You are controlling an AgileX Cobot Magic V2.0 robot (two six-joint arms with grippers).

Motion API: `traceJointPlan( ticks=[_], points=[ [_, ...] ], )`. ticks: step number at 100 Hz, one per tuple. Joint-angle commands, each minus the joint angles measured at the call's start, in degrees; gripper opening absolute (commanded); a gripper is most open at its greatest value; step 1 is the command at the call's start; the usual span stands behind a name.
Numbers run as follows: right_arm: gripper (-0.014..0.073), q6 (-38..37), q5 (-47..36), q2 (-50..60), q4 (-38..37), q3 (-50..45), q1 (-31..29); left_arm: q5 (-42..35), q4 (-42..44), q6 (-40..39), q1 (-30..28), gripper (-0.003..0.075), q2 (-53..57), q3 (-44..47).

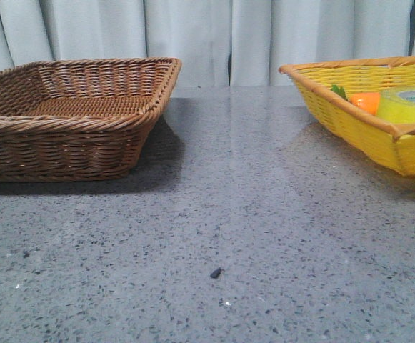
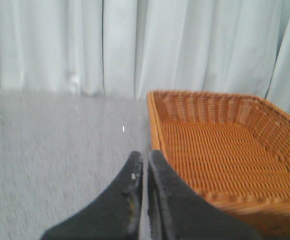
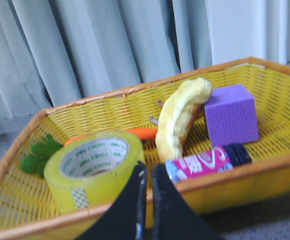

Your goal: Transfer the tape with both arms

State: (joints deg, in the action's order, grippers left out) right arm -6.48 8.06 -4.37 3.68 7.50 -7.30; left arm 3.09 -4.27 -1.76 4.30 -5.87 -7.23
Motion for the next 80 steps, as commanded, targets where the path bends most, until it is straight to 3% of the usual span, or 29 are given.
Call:
traceJointPlan(
  ticks=[1,26,48,62,80],
  points=[
    [-0.006,0.47,-0.6,-4.0,-0.15,5.94,-0.34,-4.67,3.38,-0.05,0.46,-0.0021,-1.7,-4.48],
    [-0.0059,3.25,3.11,-15.24,-0.14,17.25,-0.34,-3.09,3.07,-0.05,0.46,-0.0021,-7.78,-9.71],
    [-0.0059,3.26,-6.13,-18.78,0.22,18.28,-0.23,-3.83,0.81,-0.05,0.46,-0.0021,-13.03,-12.23],
    [-0.0058,3.36,-2.69,-21.76,-0.03,21.31,1.0,-4.05,0.81,-0.05,0.46,-0.0021,-14.99,-12.71],
    [-0.0024,3.6,8.9,-29.74,-0.3,29.73,3.61,-4.05,0.81,-0.05,0.46,-0.0021,-15.68,-12.71]
  ],
)
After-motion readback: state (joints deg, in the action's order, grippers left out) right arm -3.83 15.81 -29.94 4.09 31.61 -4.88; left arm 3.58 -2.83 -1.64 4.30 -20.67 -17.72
